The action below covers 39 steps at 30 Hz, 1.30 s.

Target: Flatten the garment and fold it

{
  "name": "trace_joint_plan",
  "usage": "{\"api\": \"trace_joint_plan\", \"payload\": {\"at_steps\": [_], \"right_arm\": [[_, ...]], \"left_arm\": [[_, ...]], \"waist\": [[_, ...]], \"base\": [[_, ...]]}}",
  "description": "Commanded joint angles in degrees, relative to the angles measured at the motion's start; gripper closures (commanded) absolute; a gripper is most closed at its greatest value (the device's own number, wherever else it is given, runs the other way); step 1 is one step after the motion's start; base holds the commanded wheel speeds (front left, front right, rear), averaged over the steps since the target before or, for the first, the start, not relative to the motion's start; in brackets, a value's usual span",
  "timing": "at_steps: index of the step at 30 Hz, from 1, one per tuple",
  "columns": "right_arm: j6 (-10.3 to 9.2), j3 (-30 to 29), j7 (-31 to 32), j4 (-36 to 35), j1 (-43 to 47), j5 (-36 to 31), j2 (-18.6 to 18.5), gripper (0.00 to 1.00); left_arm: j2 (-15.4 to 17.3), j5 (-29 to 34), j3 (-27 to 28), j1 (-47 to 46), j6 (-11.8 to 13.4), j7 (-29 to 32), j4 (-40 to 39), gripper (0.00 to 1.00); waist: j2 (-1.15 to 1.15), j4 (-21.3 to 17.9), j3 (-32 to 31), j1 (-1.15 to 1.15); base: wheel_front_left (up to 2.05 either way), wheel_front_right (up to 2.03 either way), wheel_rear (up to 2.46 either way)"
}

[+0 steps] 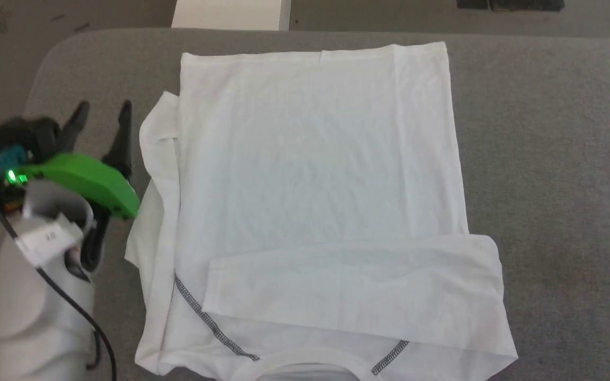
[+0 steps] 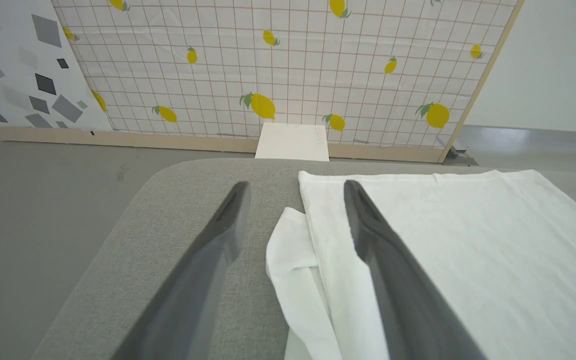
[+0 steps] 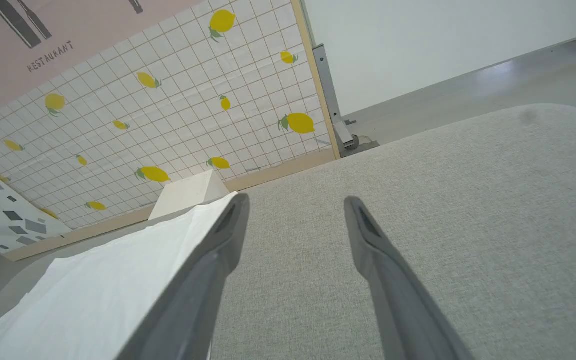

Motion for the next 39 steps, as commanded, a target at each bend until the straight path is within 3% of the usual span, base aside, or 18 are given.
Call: {"api": "trace_joint_plan", "payload": {"at_steps": [1, 8, 16, 20, 27, 28, 29, 30, 34, 39], "right_arm": [[-0.08, 0.2, 0.4, -1.0, -1.1, 0.5, 0.1, 0.0], [-0.08, -0.1, 1.3, -3.9, -3.6, 0.9, 0.1, 0.0], [-0.08, -2.1, 0.3, -4.8, -4.4, 2.0, 0.1, 0.0], [-0.08, -2.7, -0.3, -4.6, -3.8, 2.3, 0.1, 0.0], [-0.08, -2.9, 0.1, -5.6, -3.8, 1.9, 0.1, 0.0], [-0.08, -2.9, 0.2, -5.7, -3.9, 1.8, 0.1, 0.0], [-0.08, -2.9, 0.3, -5.9, -3.9, 1.7, 0.1, 0.0], [-0.08, -2.9, 0.4, -6.0, -3.9, 1.6, 0.1, 0.0], [-0.08, -3.1, 0.8, -6.1, -4.0, 1.0, 0.1, 0.0], [-0.08, -3.2, 1.2, -5.9, -3.9, 0.4, 0.1, 0.0]], "left_arm": [[1.6, -1.0, -0.4, -4.2, -0.3, 2.8, 1.6, 0.0], [7.0, -7.0, -1.6, -21.2, -0.6, 19.0, 7.5, 0.0], [10.9, -8.9, -5.4, -27.6, 0.5, 37.8, 11.3, 0.0], [11.4, -8.1, -6.8, -27.8, 1.6, 41.8, 11.3, 0.0], [11.6, -7.5, -8.6, -25.5, 2.0, 43.9, 11.9, 0.0], [11.3, -7.9, -8.6, -25.1, 2.2, 44.3, 12.3, 0.34], [11.2, -8.1, -8.7, -24.8, 2.1, 44.6, 12.5, 0.74], [10.8, -9.0, -8.4, -24.5, 2.1, 44.8, 12.8, 1.0], [9.7, -11.5, -6.9, -23.8, 2.0, 43.6, 13.1, 1.0], [8.2, -14.2, -2.0, -23.8, 4.5, 36.4, 13.3, 1.0]], "waist": [[0.0, -0.2, 5.8, 0.0], [0.0, -2.6, 14.2, 0.0], [0.0, -4.1, 19.8, 0.0], [0.0, -4.1, 21.0, 0.0], [0.0, -3.6, 22.0, 0.0], [0.0, -3.4, 22.0, 0.0], [0.0, -3.3, 22.0, 0.0], [0.0, -3.2, 22.0, 0.0], [0.0, -2.5, 21.3, 0.0], [0.0, -1.3, 19.1, 0.0]], "base": [[0.0, 0.0, 0.0], [0.0, 0.0, 0.0], [0.0, 0.0, 0.0], [0.0, 0.0, 0.0], [0.0, 0.0, 0.0], [0.0, 0.0, 0.0], [0.0, 0.0, 0.0], [0.0, 0.0, 0.0], [0.0, 0.0, 0.0], [0.0, 0.0, 0.0]]}}
